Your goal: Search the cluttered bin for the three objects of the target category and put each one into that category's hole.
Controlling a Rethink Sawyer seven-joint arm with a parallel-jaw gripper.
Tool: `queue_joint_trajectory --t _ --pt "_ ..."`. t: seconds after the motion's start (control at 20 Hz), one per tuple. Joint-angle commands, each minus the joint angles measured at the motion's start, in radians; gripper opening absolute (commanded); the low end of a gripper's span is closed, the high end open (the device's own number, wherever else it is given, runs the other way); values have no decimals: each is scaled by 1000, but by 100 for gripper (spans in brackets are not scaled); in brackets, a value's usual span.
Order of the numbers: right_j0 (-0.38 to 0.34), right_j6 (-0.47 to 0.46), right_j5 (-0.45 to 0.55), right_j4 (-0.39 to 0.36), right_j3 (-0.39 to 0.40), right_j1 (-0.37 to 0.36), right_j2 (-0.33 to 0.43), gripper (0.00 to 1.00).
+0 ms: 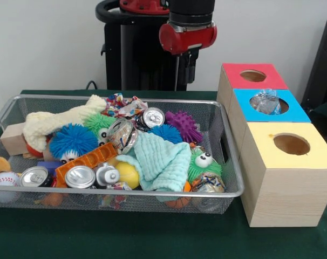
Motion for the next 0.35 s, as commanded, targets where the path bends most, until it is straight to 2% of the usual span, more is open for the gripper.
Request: queue_joint_trajectory --t 0.05,0.35 --pt "-34 44 14 -37 72 2 98 0" --pt "-10 55 47 -44 55 6 79 0"
